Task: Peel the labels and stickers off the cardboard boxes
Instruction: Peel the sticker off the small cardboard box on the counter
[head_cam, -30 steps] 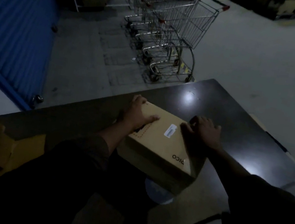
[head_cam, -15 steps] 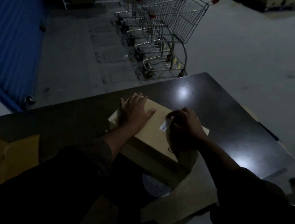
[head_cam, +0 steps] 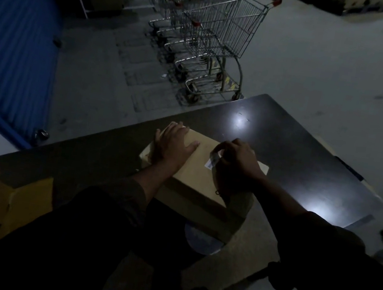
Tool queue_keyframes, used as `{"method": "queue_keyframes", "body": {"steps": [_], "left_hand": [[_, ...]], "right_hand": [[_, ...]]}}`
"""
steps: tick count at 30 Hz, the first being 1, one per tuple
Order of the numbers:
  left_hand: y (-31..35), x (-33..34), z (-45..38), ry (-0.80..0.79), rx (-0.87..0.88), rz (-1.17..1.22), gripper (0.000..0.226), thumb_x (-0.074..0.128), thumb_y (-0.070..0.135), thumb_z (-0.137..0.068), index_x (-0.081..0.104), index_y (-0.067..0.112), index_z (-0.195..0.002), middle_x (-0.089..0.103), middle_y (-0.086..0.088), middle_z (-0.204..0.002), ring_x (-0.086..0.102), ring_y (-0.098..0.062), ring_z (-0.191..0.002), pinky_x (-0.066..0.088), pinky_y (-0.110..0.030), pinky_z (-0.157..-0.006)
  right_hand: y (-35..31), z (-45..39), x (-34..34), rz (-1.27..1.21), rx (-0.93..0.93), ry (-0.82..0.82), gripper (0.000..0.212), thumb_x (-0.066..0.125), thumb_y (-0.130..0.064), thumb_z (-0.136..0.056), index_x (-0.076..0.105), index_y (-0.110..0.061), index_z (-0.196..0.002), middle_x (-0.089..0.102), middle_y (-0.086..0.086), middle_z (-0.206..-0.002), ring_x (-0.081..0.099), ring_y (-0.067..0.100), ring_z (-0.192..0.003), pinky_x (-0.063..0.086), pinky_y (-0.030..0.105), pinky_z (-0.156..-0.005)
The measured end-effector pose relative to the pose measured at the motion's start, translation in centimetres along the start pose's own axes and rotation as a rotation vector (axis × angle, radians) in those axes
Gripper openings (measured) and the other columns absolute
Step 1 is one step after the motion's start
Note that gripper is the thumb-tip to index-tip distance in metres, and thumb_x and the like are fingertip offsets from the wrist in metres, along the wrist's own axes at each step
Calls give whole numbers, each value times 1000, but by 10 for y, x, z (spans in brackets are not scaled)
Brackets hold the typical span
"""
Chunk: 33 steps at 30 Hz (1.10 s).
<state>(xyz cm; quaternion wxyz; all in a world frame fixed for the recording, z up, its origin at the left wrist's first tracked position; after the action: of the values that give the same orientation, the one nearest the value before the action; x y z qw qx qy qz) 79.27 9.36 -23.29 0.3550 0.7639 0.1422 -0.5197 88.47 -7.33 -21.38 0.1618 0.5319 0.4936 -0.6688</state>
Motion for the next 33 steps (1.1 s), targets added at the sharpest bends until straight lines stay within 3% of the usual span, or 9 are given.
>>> {"method": "queue_keyframes", "body": {"steps": [7, 12, 22, 27, 33], "left_hand": [[0, 0, 1, 0, -9, 8, 57, 57, 54, -90, 52, 24, -138, 41, 3, -153, 26, -13, -146, 6, -47, -119], [0, 0, 1, 1, -1, 3, 57, 56, 54, -90, 52, 24, -139, 41, 3, -153, 26, -13, -146, 7, -48, -119], [1, 0, 1, -30, -13, 40, 57, 57, 52, -91, 50, 24, -140, 38, 3, -155, 23, -13, -147, 5, -44, -119], [-1, 1, 1, -27, -19, 24, 57, 57, 53, -90, 50, 25, -140, 38, 3, -155, 23, -14, -147, 6, -46, -120], [0, 0, 1, -29, -18, 9, 57, 56, 54, -91, 50, 25, -140, 38, 3, -155, 23, -14, -147, 6, -47, -120]], "right_hand": [[3, -3, 4, 40, -4, -23, 26, 62, -30, -92, 64, -28, -118, 51, 6, -121, 44, 25, -115, 29, 33, -86], [2, -6, 6, 54, 4, -44, 27, 62, -32, -92, 62, -29, -119, 50, 5, -124, 44, 24, -117, 33, 37, -92], [2, -10, 7, 104, -11, -35, 19, 59, -35, -93, 62, -26, -108, 52, 4, -118, 48, 24, -111, 34, 36, -85], [2, -9, 5, 46, 23, -16, 27, 61, -30, -93, 60, -27, -119, 51, 5, -123, 47, 23, -115, 37, 40, -95], [1, -9, 7, 96, 2, -21, 28, 63, -33, -91, 61, -27, -118, 50, 6, -122, 47, 25, -114, 35, 37, -89]]}}
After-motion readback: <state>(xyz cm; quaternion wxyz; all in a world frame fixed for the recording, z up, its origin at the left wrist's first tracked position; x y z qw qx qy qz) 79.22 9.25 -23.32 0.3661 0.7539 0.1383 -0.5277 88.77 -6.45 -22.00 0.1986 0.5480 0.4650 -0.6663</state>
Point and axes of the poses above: each hand's wrist, its own z-axis away from the middle knuckle, its own x-axis out of the palm, y = z × x, the point moved 10 cm from there along -z, towards the middle knuckle
